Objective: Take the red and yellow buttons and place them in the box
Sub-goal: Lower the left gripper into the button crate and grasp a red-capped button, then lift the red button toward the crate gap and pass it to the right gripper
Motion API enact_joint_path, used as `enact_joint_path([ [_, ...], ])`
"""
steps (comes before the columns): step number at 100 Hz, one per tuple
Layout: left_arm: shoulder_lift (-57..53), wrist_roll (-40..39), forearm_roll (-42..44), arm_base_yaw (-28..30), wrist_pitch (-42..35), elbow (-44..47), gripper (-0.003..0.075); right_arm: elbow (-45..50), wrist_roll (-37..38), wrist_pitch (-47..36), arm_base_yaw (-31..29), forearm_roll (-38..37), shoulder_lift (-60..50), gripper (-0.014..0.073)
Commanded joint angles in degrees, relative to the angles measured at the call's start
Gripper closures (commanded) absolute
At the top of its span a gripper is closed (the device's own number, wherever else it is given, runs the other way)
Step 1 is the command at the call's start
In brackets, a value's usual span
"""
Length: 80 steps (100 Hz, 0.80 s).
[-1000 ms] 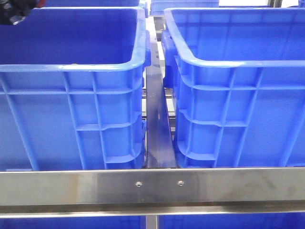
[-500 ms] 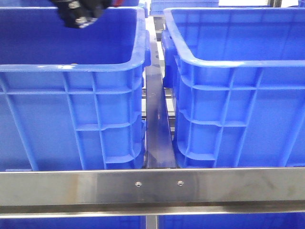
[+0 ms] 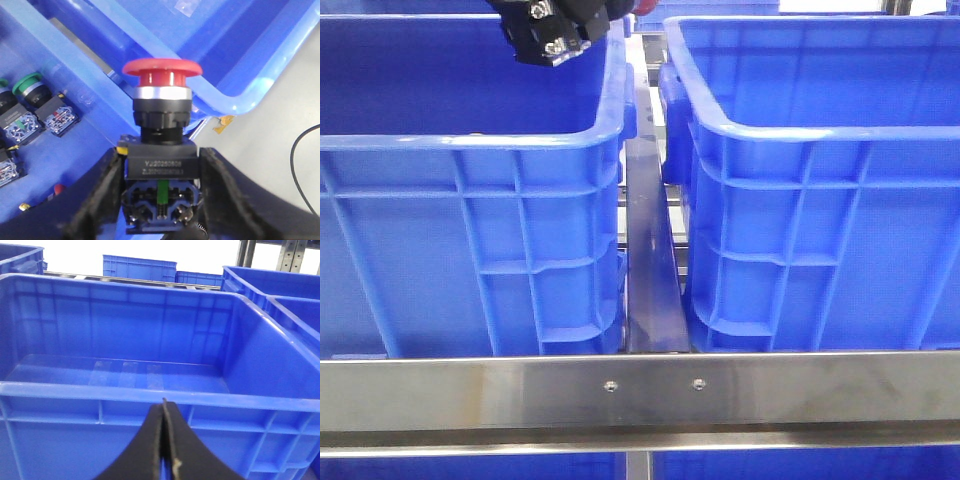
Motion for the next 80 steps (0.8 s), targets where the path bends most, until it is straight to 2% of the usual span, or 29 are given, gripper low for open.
enact_joint_path([
  [1,-1.56,0.10,-1.24,-0.45,-3.32,-1.62,0.0459,-2.43,-0.09,-2.95,0.05,-0.44,-1.34,0.0663],
  [25,-1.56,0.10,-1.24,-0.45,-3.32,-1.62,0.0459,-12.75,-0.09,15.22,0.05,-0.31,0.44,0.0663],
  [63,-1.56,0.10,-1.24,-0.45,-3.32,-1.62,0.0459,-26.47,-0.09,31.84,0.05,1.92,13.26,0.0645],
  [72,-1.56,0.10,-1.24,-0.45,-3.32,-1.62,0.0459,-29.50,-0.09,34.18,0.05,3.16,17.04,0.0546],
  [80,-1.56,0.10,-1.24,-0.45,-3.32,-1.62,0.0459,-31.88,-0.09,35.16,0.05,3.99,19.91,0.0356],
])
